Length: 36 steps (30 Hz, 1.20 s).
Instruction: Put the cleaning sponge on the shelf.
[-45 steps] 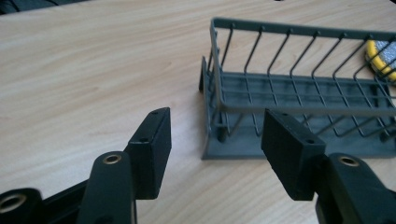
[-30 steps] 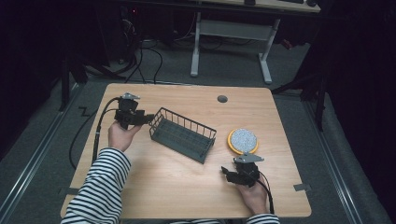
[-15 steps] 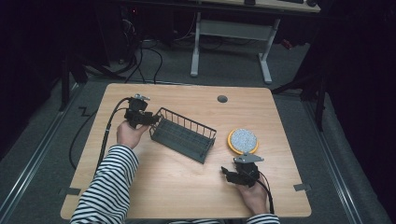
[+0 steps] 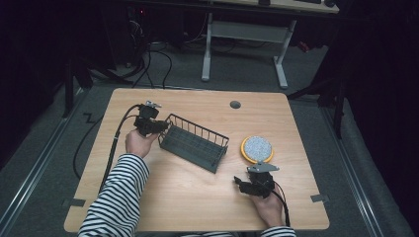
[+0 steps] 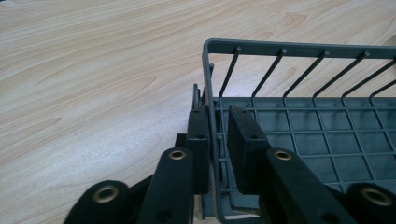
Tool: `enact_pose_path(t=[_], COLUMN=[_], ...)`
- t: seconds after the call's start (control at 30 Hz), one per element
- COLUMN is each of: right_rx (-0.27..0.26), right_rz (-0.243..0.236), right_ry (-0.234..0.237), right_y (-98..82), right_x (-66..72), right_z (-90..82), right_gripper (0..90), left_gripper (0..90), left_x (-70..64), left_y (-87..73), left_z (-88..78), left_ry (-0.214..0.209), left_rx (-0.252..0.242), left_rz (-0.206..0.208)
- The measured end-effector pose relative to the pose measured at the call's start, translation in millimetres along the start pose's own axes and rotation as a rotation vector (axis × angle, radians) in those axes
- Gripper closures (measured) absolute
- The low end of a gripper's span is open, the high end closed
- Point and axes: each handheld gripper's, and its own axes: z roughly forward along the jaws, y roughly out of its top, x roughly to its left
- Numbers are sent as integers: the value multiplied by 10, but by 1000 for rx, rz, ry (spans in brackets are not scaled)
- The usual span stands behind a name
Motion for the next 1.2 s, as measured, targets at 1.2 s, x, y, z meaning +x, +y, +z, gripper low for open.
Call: enact_pose_path(t=[1.2], right_rx=[-1], right_rz=[16], right_ry=[-21], right_y=[-20], right_x=[-19], right_z=[-20], right_gripper=[342], left_gripper=[856], left_x=[-156], left_y=[-181], left_z=[-90], left_ry=[-70], left_rx=[-28], left_rz=[0])
